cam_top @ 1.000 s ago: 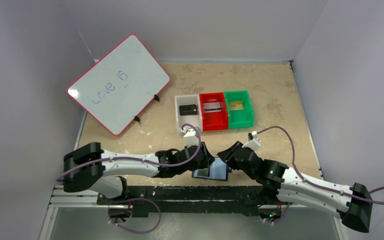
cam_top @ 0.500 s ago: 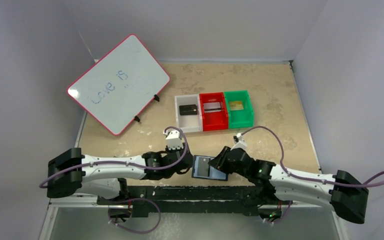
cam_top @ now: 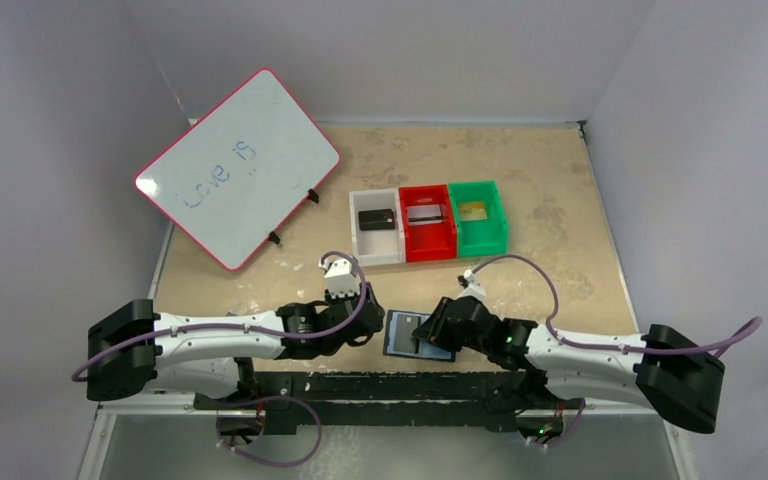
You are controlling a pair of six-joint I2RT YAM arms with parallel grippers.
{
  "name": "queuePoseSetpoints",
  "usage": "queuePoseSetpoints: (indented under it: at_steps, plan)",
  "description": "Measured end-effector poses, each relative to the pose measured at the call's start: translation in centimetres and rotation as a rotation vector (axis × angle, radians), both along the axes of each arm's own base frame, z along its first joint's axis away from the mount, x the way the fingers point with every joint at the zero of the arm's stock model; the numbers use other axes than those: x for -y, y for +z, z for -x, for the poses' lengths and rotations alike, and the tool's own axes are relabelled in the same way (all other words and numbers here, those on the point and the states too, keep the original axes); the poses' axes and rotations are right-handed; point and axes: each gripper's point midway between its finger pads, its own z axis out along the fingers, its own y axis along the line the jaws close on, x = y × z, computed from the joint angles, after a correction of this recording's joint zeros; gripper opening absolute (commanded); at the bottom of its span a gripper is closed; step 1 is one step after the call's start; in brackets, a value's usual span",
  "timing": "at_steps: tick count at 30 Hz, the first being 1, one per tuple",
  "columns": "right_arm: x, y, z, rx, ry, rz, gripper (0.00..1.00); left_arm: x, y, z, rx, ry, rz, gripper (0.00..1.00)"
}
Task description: Take the credit cards out of the card holder
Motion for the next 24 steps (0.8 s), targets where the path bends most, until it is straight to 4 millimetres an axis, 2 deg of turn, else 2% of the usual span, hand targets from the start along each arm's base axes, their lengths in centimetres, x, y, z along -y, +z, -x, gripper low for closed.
queuePoseSetpoints:
  at_steps: [12,24]
  plan:
    - [-1.0,-0.3,-0.3,0.000,0.009,-0.019,0.29,1.4,0.5,0.1,0.005,-0.041,0.051,0.47]
    - [-3.6,-0.4,-1.1,0.010,0.033,-0.088,0.26,2.5,-0.8,0.6,-0.031,-0.073,0.049,0.45]
